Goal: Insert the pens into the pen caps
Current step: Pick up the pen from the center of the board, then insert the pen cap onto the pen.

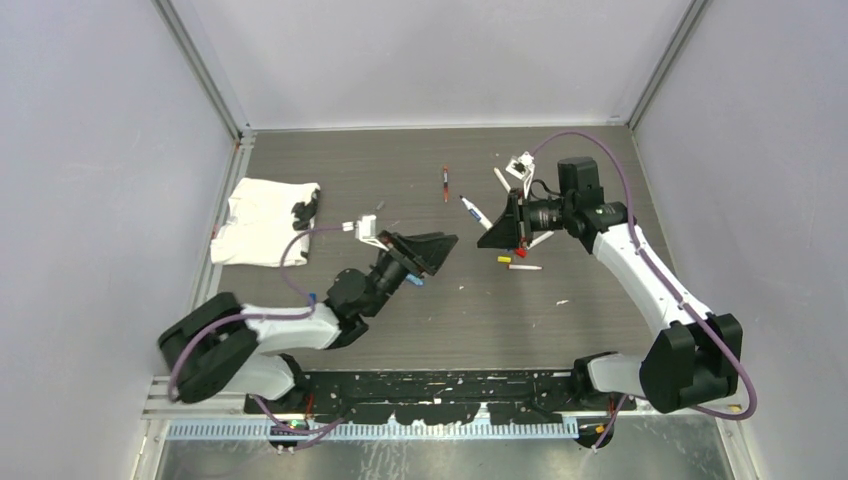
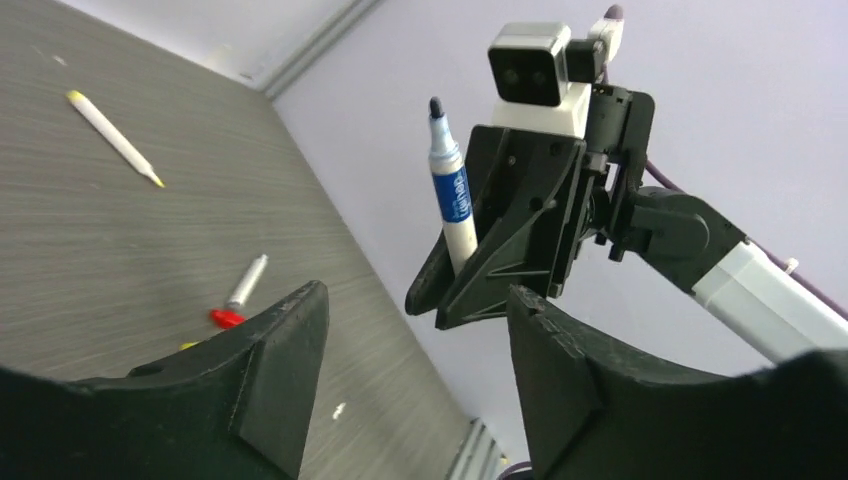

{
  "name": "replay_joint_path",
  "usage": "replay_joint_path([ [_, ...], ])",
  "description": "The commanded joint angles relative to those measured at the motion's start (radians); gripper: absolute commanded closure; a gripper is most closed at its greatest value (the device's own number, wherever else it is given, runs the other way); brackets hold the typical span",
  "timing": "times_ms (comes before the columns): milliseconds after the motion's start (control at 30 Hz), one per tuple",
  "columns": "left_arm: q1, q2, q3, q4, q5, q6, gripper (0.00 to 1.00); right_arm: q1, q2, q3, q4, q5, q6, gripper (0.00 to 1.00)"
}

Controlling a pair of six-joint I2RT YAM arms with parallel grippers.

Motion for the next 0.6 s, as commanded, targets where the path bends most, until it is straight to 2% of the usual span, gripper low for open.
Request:
replay_joint_path([
  [0,0.023,-0.316,-0.073,-0.413,0.0,0.135,0.29,-0.009,-0.029,0.084,-0.323,0.165,-0.349,0.99],
  [33,0.026,-0.398,-0.057,-0.531,0.005,0.163,0.25,-0.01,-0.032,0.084,-0.337,0.19,-0.372,0.99],
  [67,0.029,-0.464,-0.026,-0.804,-0.001,0.202,0.21,-0.013,-0.035,0.084,-0.346,0.21,-0.394,0.99],
  [100,0.032,-0.52,0.008,-0.975,-0.009,0.243,0.18,-0.013,-0.039,0.082,-0.351,0.228,-0.412,0.99],
  [167,0.038,-0.596,0.055,-1.202,-0.038,0.315,0.14,-0.018,-0.04,0.077,-0.361,0.262,-0.453,0.99],
  [233,0.051,-0.645,0.087,-1.341,-0.055,0.349,0.12,-0.021,-0.04,0.079,-0.377,0.308,-0.497,0.99],
  [333,0.071,-0.675,0.114,-1.429,-0.04,0.377,0.1,-0.036,-0.037,0.075,-0.379,0.371,-0.528,0.99],
  [567,0.095,-0.581,0.179,-1.443,0.031,0.427,0.1,-0.083,-0.022,0.092,-0.422,0.407,-0.588,0.99],
])
